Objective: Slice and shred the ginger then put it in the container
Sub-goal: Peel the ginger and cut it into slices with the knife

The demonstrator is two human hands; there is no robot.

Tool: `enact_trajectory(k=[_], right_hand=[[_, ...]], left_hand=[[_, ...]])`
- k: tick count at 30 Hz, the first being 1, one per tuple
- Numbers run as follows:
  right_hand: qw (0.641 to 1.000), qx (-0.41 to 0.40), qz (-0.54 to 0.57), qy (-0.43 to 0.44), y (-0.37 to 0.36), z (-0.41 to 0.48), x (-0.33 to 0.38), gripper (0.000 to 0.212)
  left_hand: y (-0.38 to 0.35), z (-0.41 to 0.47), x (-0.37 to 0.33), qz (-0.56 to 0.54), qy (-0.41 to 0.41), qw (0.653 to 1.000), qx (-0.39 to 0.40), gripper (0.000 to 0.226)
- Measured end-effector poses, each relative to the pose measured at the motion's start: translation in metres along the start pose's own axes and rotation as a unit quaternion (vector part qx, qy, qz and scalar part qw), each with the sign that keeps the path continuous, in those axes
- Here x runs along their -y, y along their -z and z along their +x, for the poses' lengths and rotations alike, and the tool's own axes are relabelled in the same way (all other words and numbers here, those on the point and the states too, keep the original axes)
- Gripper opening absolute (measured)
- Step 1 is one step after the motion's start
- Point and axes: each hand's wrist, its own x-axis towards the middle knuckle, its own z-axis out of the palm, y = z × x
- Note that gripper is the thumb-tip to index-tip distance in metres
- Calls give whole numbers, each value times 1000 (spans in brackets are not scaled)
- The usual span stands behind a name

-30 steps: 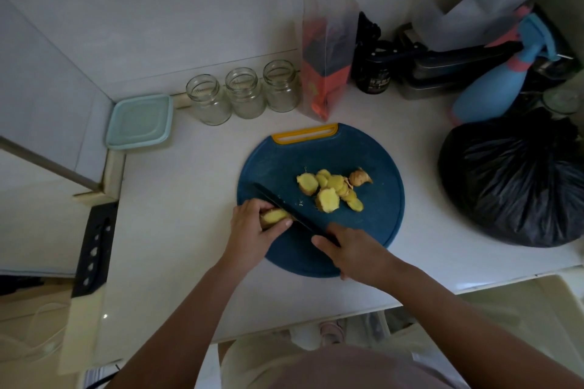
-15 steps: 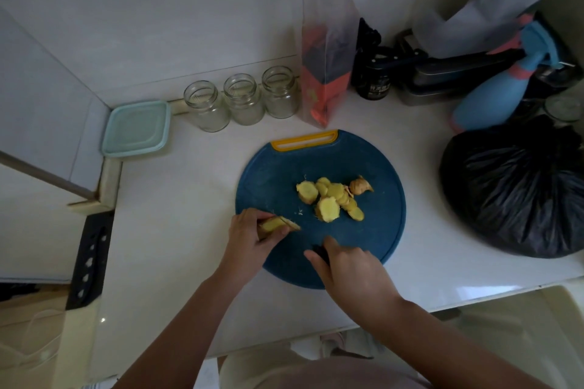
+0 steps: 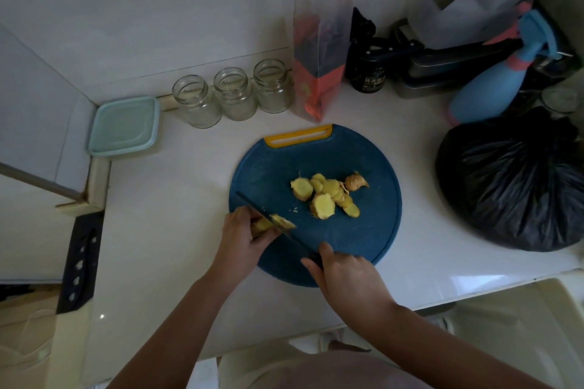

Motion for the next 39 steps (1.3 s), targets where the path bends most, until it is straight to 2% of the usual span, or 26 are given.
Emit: enact_trajectory(k=[6,19,25,29,33,36,39], right_hand=[[1000,1,-3,4,5,3,-1,43],[999,42,8,-14,11,3,2,43],[993,108,37,-17,17,3,2,40],[986,152,60,-18,22,4,2,36],[957,253,124,-66,33,13,9,37],[954,263,121,-76,38,18,10,39],[947,280,132,-81,38,20,9,37]], left_hand=[[4,0,-16,6,-37,999,-9,44],[4,-2,-19,29,-24,999,-17,45],[3,-4,-20,43,-6,999,-32,44],[3,-6,-26,54,11,998,-39,53],[4,-11,-45,59,27,996,-66,50],[6,-13,-53,66,29,995,-68,61],[5,-15,-52,70,26,995,-72,62]])
